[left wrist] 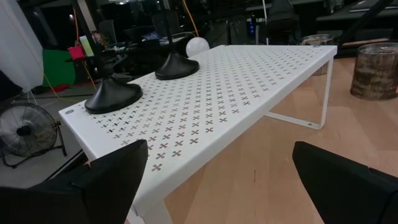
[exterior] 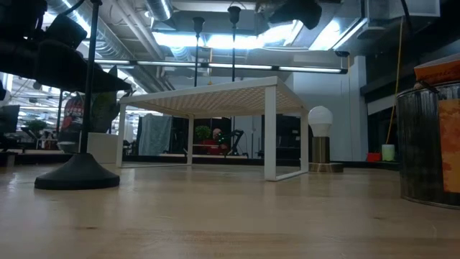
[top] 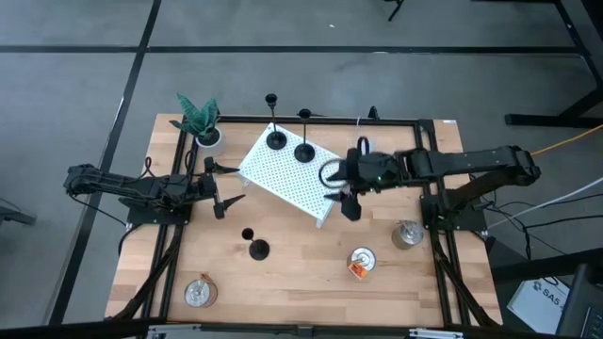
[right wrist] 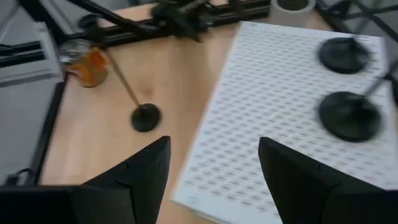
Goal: Pick & Place candle stick holders
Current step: Put the black candle holder on the shelf
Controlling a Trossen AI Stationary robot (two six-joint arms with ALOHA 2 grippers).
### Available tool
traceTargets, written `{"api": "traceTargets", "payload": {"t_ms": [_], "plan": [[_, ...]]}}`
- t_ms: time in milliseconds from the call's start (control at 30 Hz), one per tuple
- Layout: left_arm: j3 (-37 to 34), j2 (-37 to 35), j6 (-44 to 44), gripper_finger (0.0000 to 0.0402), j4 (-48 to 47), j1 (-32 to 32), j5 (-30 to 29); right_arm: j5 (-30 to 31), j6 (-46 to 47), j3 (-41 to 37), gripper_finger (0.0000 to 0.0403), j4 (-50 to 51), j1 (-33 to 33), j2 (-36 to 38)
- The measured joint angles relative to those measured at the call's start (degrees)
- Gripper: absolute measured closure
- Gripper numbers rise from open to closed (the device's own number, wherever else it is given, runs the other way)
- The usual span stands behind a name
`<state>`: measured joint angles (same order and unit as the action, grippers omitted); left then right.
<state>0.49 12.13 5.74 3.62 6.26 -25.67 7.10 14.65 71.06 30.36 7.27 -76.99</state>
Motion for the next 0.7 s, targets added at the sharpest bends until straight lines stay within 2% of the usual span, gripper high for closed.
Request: {"api": "traceTargets", "payload": {"t_ms": [267, 500, 700], "plan": [[0.0, 0.0, 0.0, 0.0001, 0.0, 0.0, 0.0, 3.0, 3.2, -5.4, 0.0154, -5.6, 8.4, -0.1], [0.0, 0.0, 0.0, 0.0001, 0.0, 0.0, 0.0, 3.0, 3.4, -11.8, 0.0154, -16.8, 13.3, -0.8], [0.0, 0.0, 0.0, 0.0001, 0.1, 0.0, 0.0, 3.0, 3.4, -13.1, 0.0154, -24.0, 16.9, -3.6]]}}
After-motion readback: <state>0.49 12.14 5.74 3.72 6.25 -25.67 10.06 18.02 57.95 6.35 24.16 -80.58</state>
